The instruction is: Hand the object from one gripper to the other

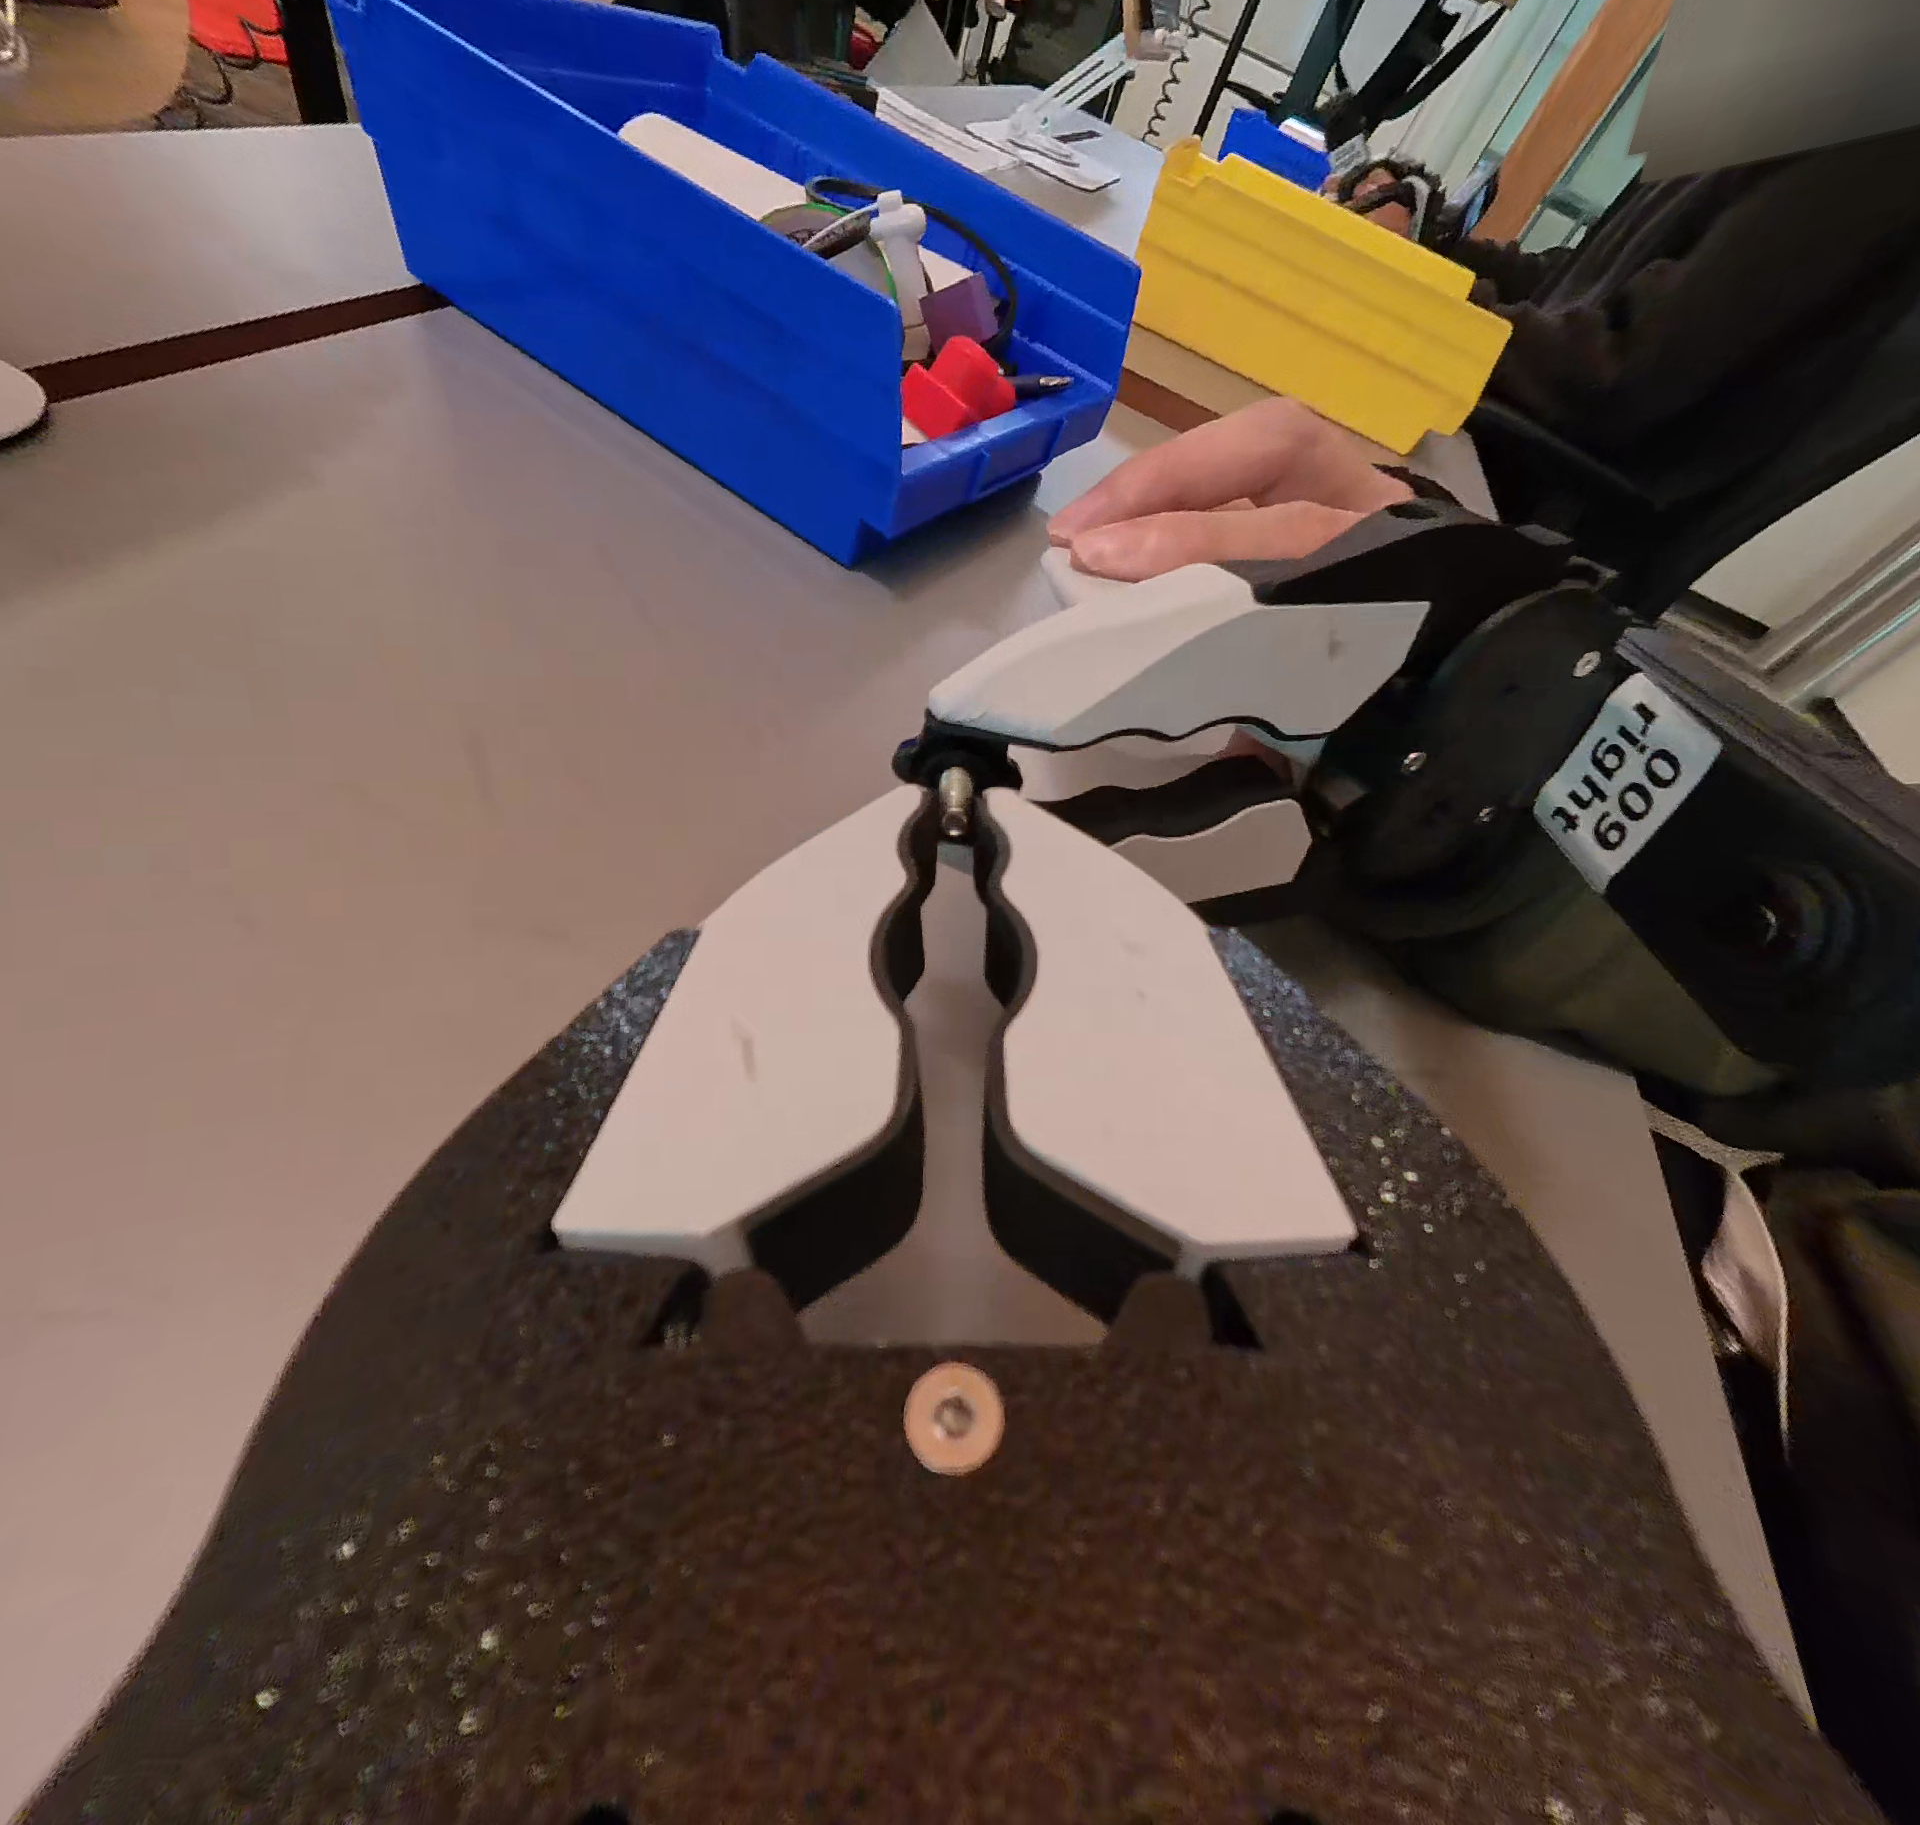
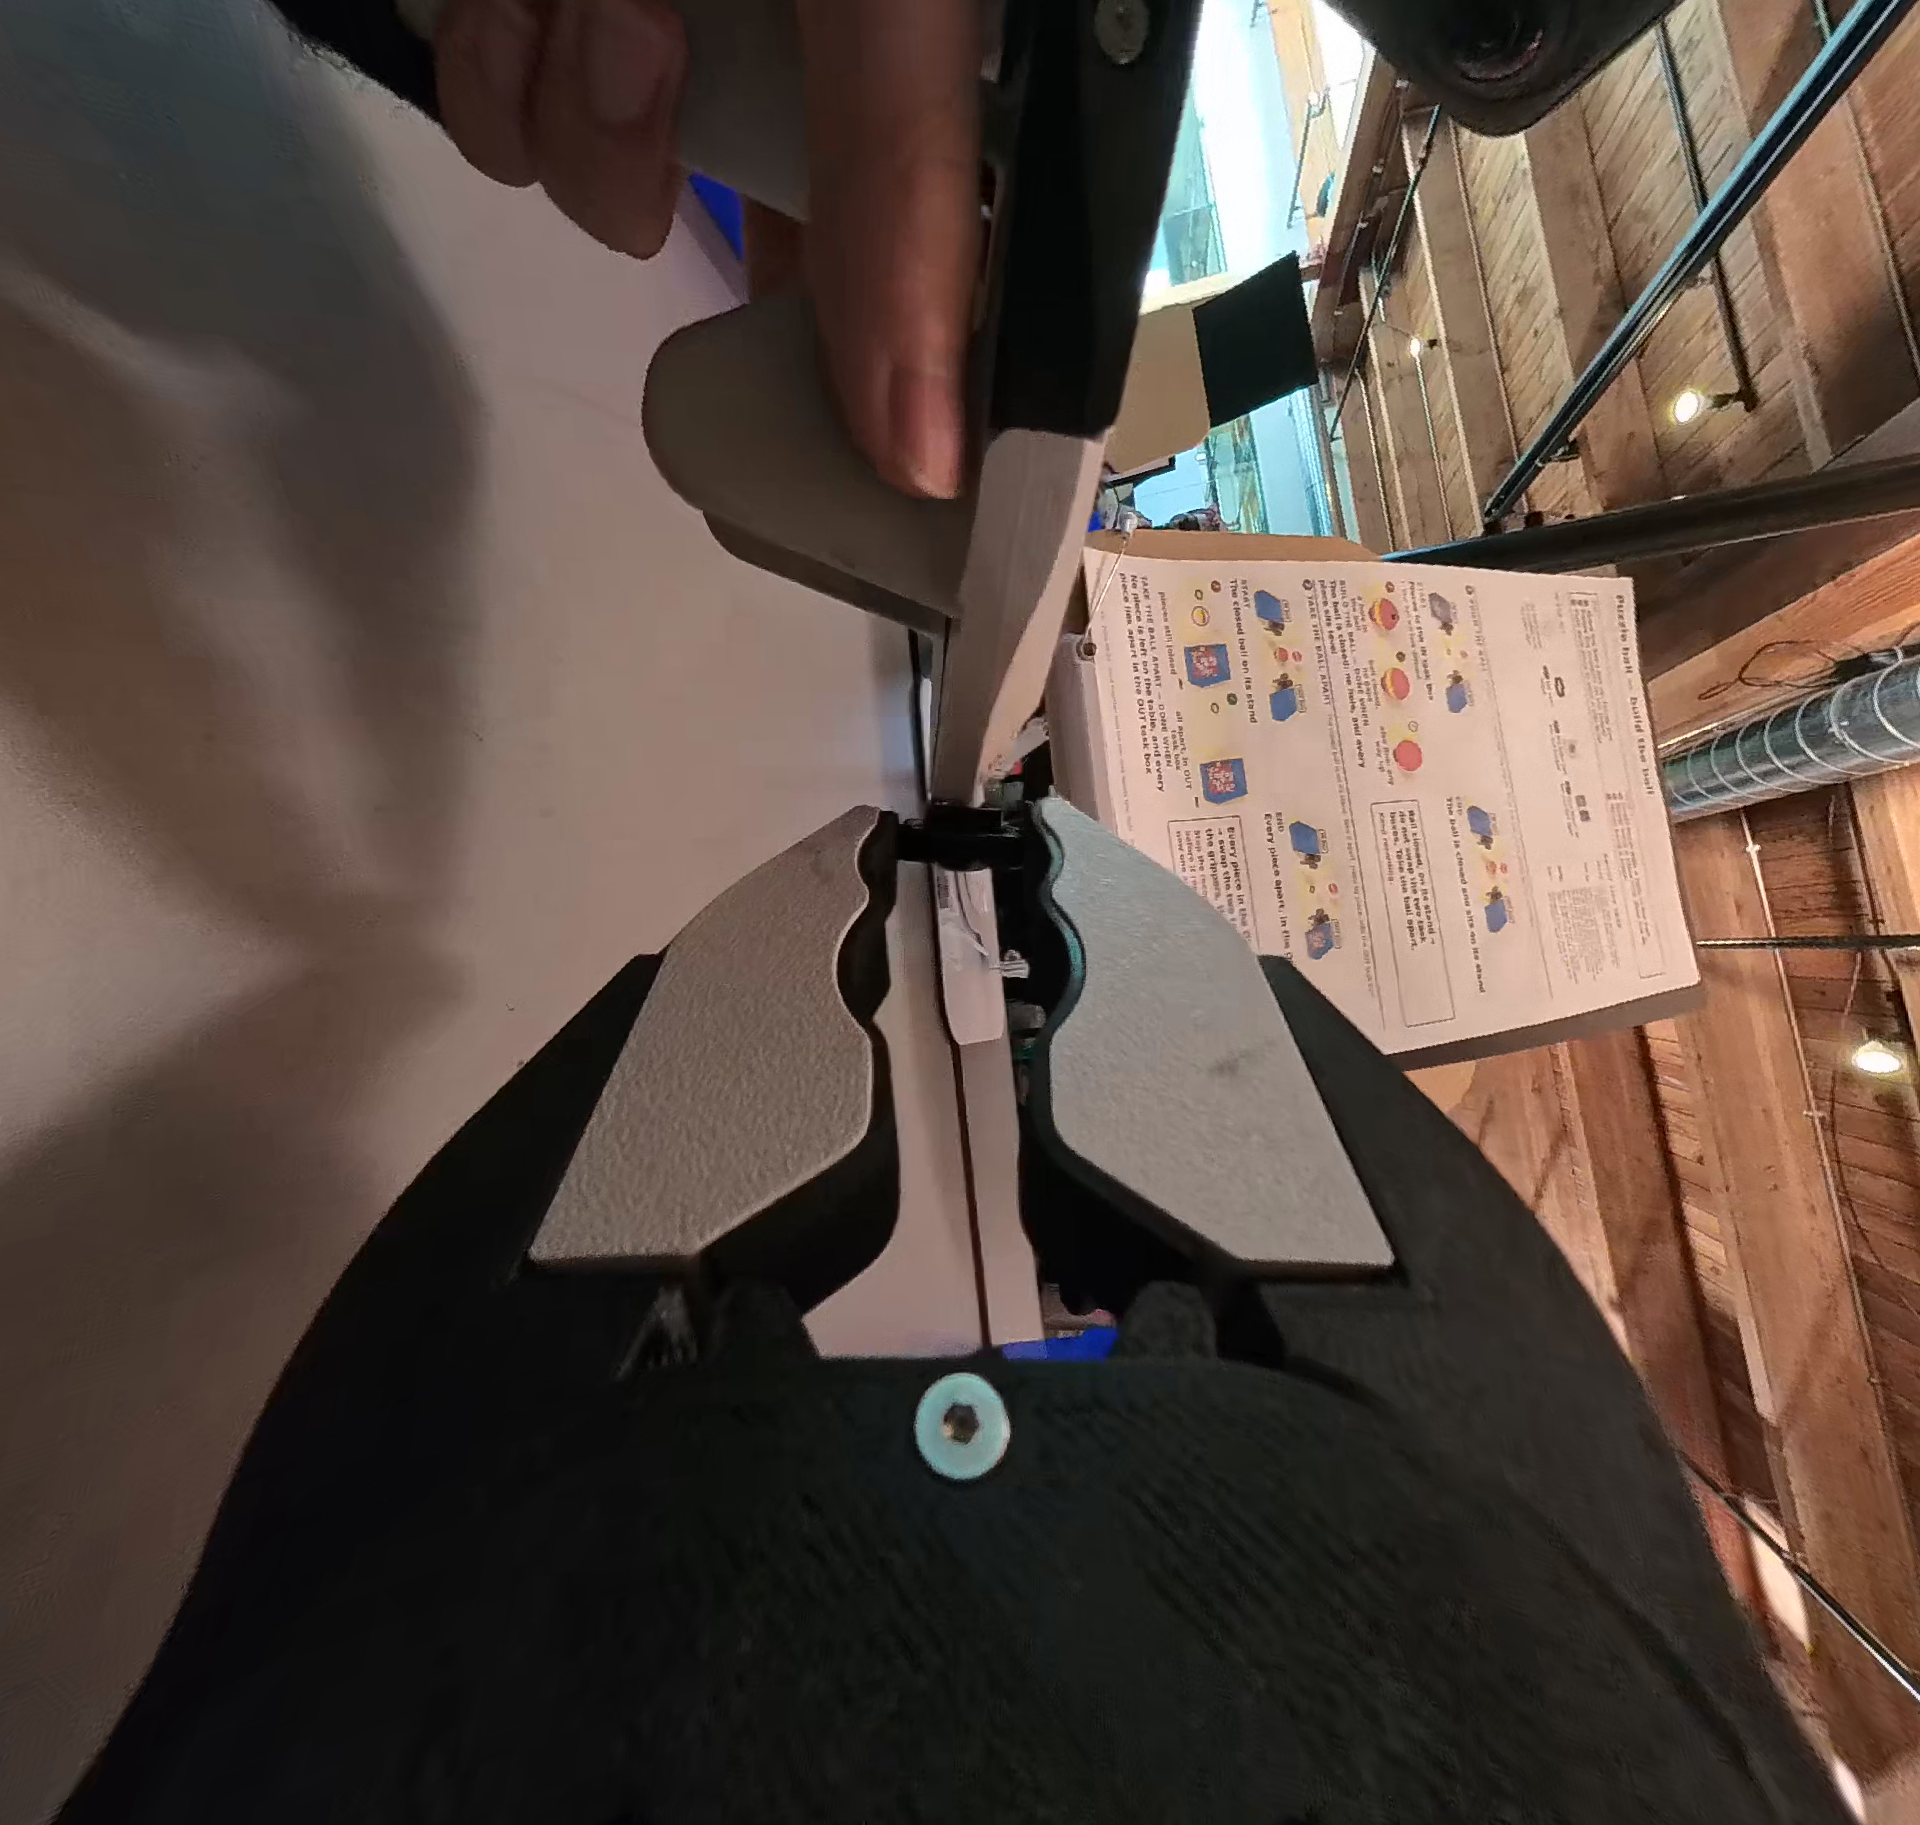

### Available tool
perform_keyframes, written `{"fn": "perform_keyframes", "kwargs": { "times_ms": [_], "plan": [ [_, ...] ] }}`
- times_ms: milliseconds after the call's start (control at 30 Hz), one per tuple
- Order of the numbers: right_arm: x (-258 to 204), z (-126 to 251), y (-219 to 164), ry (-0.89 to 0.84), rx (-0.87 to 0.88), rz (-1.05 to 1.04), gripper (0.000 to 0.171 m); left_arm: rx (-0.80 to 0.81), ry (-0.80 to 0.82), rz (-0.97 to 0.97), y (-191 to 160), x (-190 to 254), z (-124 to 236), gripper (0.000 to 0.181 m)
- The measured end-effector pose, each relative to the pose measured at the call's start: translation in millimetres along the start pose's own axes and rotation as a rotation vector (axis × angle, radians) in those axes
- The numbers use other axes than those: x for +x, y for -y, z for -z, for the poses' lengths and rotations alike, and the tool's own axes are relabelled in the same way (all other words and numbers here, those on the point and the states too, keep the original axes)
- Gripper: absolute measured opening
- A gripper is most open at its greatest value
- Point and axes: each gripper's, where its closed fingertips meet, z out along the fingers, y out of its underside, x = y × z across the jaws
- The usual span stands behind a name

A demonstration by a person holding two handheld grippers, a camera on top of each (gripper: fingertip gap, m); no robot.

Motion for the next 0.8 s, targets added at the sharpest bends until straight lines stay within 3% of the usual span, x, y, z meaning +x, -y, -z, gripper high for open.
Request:
{"fn": "perform_keyframes", "kwargs": {
  "times_ms": [200,300,400,467,567,700,800],
  "plan": [
    [2.8,1.1,2.9,-0.001,0.051,-0.183,0.023,0.026,-0.038,0.031,3.9,2.6,2.8,0.005],
    [16.0,7.1,8.0,-0.031,0.150,-0.386,0.042,0.124,-0.163,0.206,16.3,7.7,10.4,0.005],
    [27.3,17.1,20.0,-0.021,0.310,-0.576,0.047,0.196,-0.350,0.375,26.3,16.8,20.0,0.005],
    [31.4,22.5,29.4,0.053,0.423,-0.788,0.050,0.269,-0.439,0.373,33.6,22.1,26.6,0.005],
    [39.5,23.8,33.1,0.211,0.537,-1.221,0.055,0.341,-0.431,0.232,39.1,24.1,33.2,0.005],
    [34.2,16.8,28.1,0.613,0.614,-1.939,0.067,0.310,-0.263,-0.192,29.6,23.2,34.3,0.005],
    [40.7,21.6,27.0,0.811,0.788,-2.280,0.046,0.314,-0.185,-0.394,28.0,23.2,35.9,0.005]
  ]
}}
